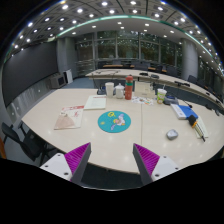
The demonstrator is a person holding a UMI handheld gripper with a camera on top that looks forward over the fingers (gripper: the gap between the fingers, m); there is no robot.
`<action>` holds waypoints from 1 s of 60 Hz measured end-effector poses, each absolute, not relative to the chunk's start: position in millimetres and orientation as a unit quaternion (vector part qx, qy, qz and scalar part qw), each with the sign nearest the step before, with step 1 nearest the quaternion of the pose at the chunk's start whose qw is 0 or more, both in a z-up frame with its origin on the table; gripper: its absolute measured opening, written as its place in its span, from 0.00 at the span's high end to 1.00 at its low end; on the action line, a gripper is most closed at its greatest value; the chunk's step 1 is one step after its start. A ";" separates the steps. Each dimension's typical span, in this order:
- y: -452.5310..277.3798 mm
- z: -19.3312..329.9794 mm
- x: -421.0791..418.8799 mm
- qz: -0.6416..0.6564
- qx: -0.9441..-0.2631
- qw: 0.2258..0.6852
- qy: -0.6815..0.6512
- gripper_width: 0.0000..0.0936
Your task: Arrange mouse
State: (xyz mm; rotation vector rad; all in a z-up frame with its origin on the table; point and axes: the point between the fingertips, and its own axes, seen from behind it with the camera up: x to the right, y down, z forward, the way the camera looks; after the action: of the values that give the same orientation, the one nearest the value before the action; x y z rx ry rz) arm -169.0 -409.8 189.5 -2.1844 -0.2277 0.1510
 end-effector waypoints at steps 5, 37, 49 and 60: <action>-399.0 154.0 -119.5 0.042 -0.896 0.436 -0.071 0.08; -212.7 2.1 126.5 -0.012 -0.908 0.419 0.024 0.09; -166.6 -10.8 143.8 -0.001 -0.908 0.416 0.038 0.09; -138.4 -11.3 142.5 0.007 -0.905 0.423 0.038 0.12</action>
State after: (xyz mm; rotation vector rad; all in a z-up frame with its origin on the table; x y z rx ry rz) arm 142.5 -138.4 -11.3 -2.2655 0.0961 0.0178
